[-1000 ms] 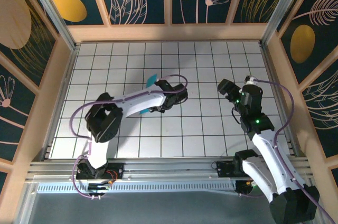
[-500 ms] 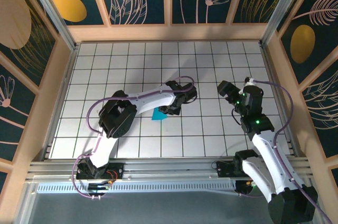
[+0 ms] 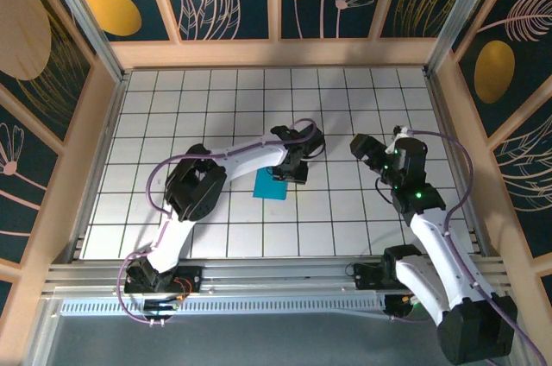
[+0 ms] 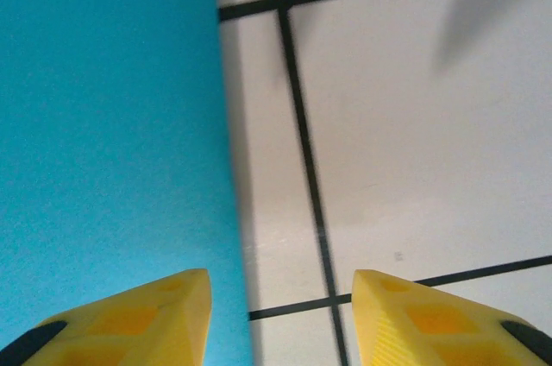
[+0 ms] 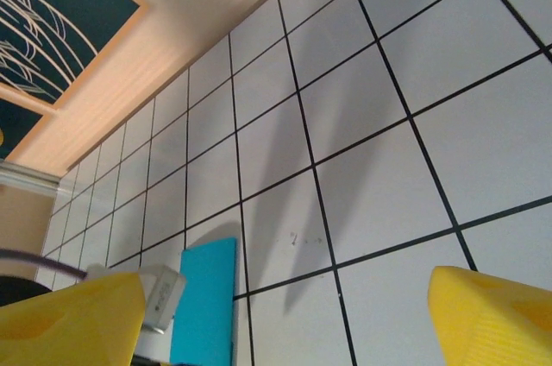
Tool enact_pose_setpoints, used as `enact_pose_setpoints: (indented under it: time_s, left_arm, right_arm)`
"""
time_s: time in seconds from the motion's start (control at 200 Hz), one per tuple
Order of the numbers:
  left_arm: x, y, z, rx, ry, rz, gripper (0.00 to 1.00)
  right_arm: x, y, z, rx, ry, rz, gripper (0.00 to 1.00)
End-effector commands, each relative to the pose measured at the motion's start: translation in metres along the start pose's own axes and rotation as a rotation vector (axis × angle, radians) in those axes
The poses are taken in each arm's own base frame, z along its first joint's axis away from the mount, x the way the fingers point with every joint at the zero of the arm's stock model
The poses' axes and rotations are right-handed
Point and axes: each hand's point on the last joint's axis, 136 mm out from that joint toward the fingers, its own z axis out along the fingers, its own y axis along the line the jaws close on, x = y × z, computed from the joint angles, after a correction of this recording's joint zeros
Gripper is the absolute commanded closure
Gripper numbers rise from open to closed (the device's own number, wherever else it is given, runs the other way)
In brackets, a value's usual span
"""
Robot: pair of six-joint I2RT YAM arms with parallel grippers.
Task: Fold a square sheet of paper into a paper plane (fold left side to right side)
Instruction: Turn over the paper at the center of the table.
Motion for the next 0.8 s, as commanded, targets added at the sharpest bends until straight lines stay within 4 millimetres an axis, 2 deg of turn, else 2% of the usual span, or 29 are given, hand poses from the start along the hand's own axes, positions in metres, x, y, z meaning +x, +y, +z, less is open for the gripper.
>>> enact_pose_setpoints:
  time_s: [0.0, 0.065, 0.165, 0.285, 0.315, 0.325, 0.36, 0.591, 0.616, 0.796]
  left_arm:
    - [-0.024, -0.025, -0.048, 0.233, -0.074, -0.008, 0.50]
    - [-0.032, -0.026, -0.064, 0.326, -0.110, -0.029, 0.48]
    - [-0.047, -0.016, -0.089, 0.460, -0.182, -0.074, 0.45]
    - [-0.056, 0.007, -0.109, 0.574, -0.263, -0.138, 0.41]
    - [-0.057, 0.014, -0.107, 0.595, -0.270, -0.156, 0.41]
    - [-0.058, 0.016, -0.115, 0.612, -0.286, -0.159, 0.40]
    - [-0.060, 0.023, -0.121, 0.644, -0.312, -0.175, 0.40]
    - [-0.066, 0.073, -0.136, 0.738, -0.439, -0.275, 0.30]
    - [-0.061, 0.082, -0.129, 0.726, -0.434, -0.294, 0.29]
    - [-0.055, 0.119, -0.130, 0.725, -0.496, -0.364, 0.22]
  right_arm:
    - [0.002, 0.013, 0.000, -0.054, 0.049, -0.014, 0.18]
    - [0.008, 0.019, 0.003, -0.085, 0.092, -0.002, 0.22]
    - [0.018, 0.028, 0.008, -0.142, 0.160, 0.035, 0.31]
    - [0.033, 0.040, 0.017, -0.198, 0.242, 0.084, 0.40]
    - [0.038, 0.042, 0.019, -0.206, 0.263, 0.090, 0.41]
    - [0.040, 0.043, 0.021, -0.208, 0.269, 0.092, 0.42]
    - [0.046, 0.047, 0.024, -0.212, 0.288, 0.093, 0.43]
    - [0.096, 0.076, 0.054, -0.214, 0.435, 0.075, 0.55]
    - [0.101, 0.080, 0.058, -0.213, 0.449, 0.073, 0.57]
    - [0.139, 0.090, 0.088, -0.168, 0.550, 0.061, 0.68]
